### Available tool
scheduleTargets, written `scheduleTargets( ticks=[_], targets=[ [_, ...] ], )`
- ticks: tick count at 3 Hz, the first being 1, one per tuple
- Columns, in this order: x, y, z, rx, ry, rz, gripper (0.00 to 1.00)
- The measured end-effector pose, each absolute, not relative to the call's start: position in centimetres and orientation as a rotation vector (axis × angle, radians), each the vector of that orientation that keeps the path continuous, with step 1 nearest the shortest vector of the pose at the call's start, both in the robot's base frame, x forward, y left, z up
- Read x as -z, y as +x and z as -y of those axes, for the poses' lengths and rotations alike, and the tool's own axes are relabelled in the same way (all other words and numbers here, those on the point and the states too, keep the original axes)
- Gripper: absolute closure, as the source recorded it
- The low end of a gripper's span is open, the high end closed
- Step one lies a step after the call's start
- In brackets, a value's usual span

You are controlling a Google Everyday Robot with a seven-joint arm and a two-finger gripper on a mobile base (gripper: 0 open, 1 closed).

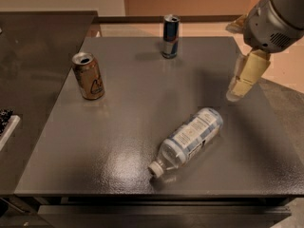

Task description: Knock redbull can over

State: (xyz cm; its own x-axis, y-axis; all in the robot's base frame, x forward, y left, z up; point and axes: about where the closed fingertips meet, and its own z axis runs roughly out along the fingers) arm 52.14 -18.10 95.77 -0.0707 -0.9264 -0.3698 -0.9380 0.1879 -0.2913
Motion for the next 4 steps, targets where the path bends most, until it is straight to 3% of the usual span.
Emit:
scheduleTargets(
  ticks=[4],
  targets=[
    [-93.2,64.8,14.3,-0.372,-1.478,-1.791,0.00]
  ],
)
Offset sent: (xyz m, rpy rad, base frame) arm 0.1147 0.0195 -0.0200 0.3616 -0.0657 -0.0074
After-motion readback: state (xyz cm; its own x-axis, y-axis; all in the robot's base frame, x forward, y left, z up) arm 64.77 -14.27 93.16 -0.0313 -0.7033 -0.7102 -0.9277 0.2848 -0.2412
